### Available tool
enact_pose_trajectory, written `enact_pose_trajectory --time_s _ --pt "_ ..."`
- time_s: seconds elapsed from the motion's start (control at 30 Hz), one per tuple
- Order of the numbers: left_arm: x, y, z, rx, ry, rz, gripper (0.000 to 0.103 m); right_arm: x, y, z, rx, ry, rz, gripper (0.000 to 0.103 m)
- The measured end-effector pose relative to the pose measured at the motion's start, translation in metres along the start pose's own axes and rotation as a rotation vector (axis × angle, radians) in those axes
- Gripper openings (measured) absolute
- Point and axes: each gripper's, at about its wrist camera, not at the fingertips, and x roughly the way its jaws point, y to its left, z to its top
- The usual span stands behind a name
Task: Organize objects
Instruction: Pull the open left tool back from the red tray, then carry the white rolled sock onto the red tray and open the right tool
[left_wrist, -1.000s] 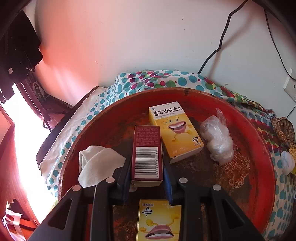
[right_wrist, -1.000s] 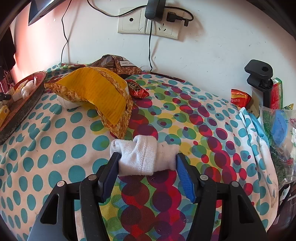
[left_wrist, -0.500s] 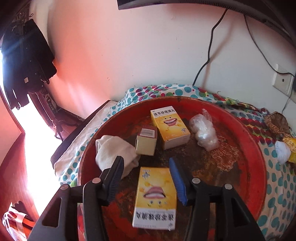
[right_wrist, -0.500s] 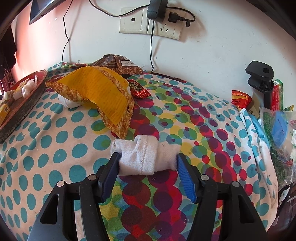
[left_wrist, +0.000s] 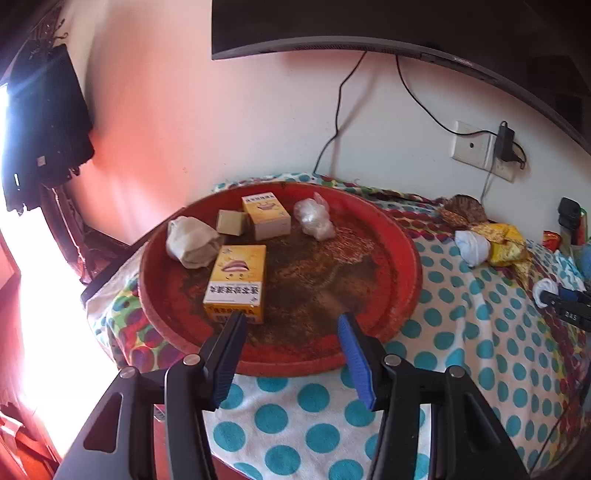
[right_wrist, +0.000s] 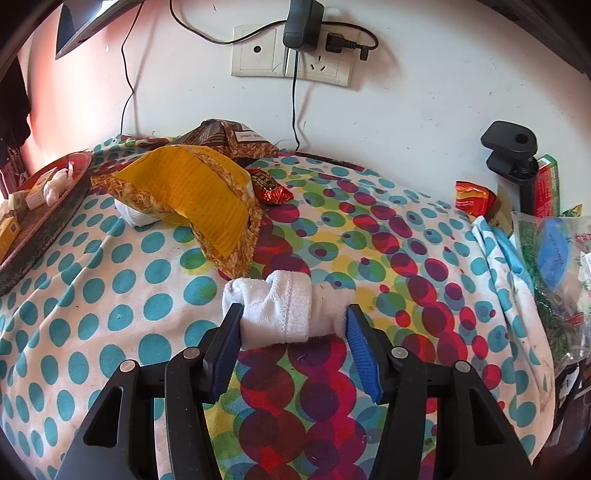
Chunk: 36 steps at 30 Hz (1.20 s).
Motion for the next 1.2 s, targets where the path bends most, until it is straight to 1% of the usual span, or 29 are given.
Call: enact_pose_trajectory --time_s 0.07,0.17,0.2,0.3,0.37,0.4,0.43,0.47,0.53,0.6,0.67,0.73,0.87,1.0,1.07,1.2 --pt "-0.002 0.000 -0.004 0.011 0.018 -0.019 0.053 -0.001 0.000 0.000 -0.002 0.002 -0.009 0.053" --pt "-0.012 0.012 -0.013 -0.037 -0.012 -0.080 0.053 -0.004 -0.001 -0.001 0.002 -0.016 -0.017 0.053" --pt "-0.016 0.015 -0.016 -0.041 -0.022 -0.111 0.053 -0.006 -0.001 -0.001 0.004 -0.025 -0.024 0.053" --pt "-0.021 0.015 -0.021 -0.047 -0.023 -0.114 0.053 -0.009 -0.001 0.000 0.006 -0.044 -0.056 0.053" --pt "-0.020 0.010 -0.022 -0.029 -0.026 -0.155 0.053 -0.009 -0.001 0.001 0.006 -0.047 -0.077 0.053" --pt "-0.020 0.006 -0.023 0.000 -0.029 -0.157 0.053 -0.009 -0.001 0.001 0.007 -0.049 -0.086 0.053" --pt "-0.020 0.003 -0.024 0.019 -0.035 -0.134 0.053 -0.009 0.000 0.001 0.007 -0.048 -0.092 0.053" --pt "-0.019 0.003 -0.024 0.020 -0.037 -0.125 0.053 -0.009 0.000 0.001 0.006 -0.046 -0.097 0.053" --pt "-0.018 0.004 -0.024 0.007 -0.025 -0.150 0.053 -0.008 0.001 0.002 -0.002 -0.042 -0.112 0.053" --pt "-0.018 0.004 -0.025 0.002 -0.031 -0.148 0.053 -0.007 0.004 0.000 -0.012 -0.029 -0.125 0.053" --pt "-0.018 0.002 -0.025 0.027 -0.035 -0.130 0.053 -0.011 0.006 -0.001 0.004 -0.023 -0.110 0.053" --pt "-0.018 -0.001 -0.025 0.042 -0.037 -0.106 0.053 -0.019 0.012 -0.002 0.006 -0.035 -0.100 0.053" --pt "-0.019 -0.001 -0.025 0.035 -0.037 -0.126 0.053 -0.040 0.034 0.004 -0.033 -0.058 -0.066 0.053" --pt "-0.016 0.000 -0.027 0.012 -0.009 -0.141 0.053 -0.060 0.066 0.013 -0.081 -0.089 -0.015 0.053" --pt "-0.016 0.002 -0.026 0.005 -0.007 -0.132 0.053 -0.067 0.083 0.019 -0.107 -0.089 0.019 0.053" --pt "-0.015 0.008 -0.024 -0.013 -0.015 -0.116 0.053 -0.080 0.126 0.030 -0.155 -0.121 0.085 0.053"
